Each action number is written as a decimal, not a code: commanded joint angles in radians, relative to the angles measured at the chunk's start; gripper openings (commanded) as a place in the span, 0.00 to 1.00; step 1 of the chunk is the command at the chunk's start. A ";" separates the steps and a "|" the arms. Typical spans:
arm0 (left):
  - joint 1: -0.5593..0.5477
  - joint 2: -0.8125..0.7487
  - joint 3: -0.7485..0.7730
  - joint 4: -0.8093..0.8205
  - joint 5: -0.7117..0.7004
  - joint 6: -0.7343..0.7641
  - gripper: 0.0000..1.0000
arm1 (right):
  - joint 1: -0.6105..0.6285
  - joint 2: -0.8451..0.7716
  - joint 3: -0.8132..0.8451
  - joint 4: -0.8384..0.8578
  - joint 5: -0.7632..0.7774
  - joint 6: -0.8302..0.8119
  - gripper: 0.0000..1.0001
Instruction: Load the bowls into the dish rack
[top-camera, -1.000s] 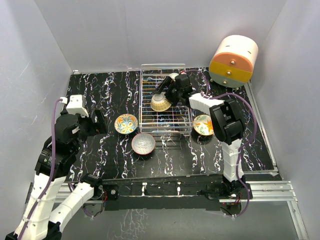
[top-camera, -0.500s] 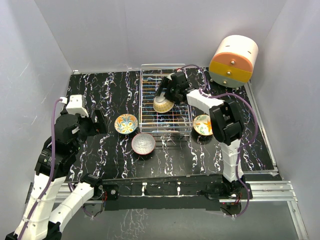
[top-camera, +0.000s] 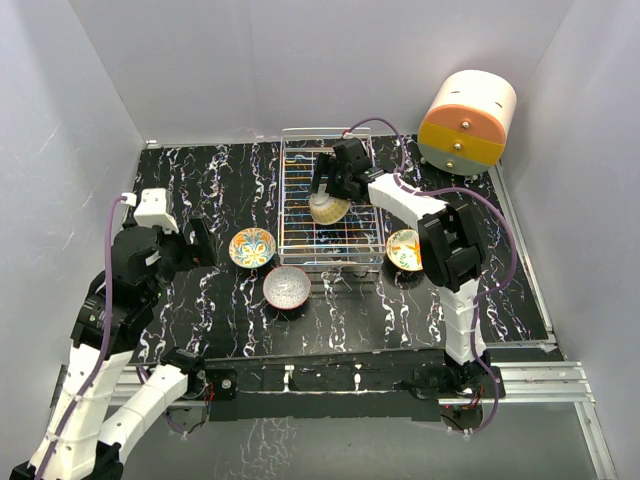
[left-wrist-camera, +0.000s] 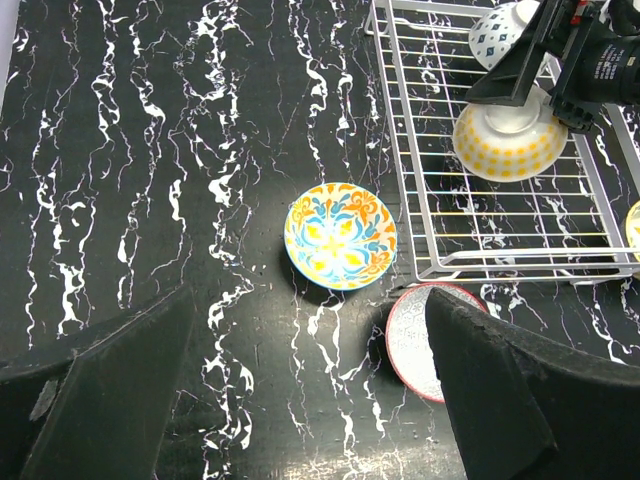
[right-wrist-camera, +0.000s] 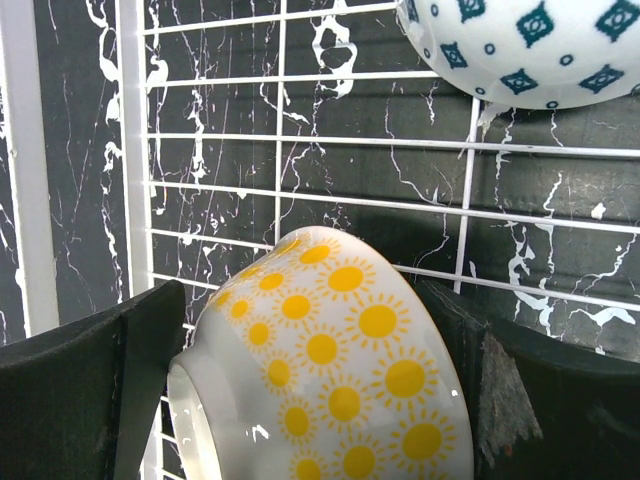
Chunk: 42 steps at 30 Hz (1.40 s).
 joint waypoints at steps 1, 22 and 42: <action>-0.003 0.005 -0.010 0.026 0.018 0.000 0.97 | 0.004 0.005 0.039 -0.014 -0.001 -0.071 0.99; -0.003 0.006 -0.017 0.020 0.034 0.000 0.97 | -0.046 -0.026 -0.113 0.306 -0.448 0.031 0.99; -0.003 0.015 -0.021 0.025 0.043 0.000 0.97 | -0.068 -0.050 -0.152 0.429 -0.407 -0.088 0.99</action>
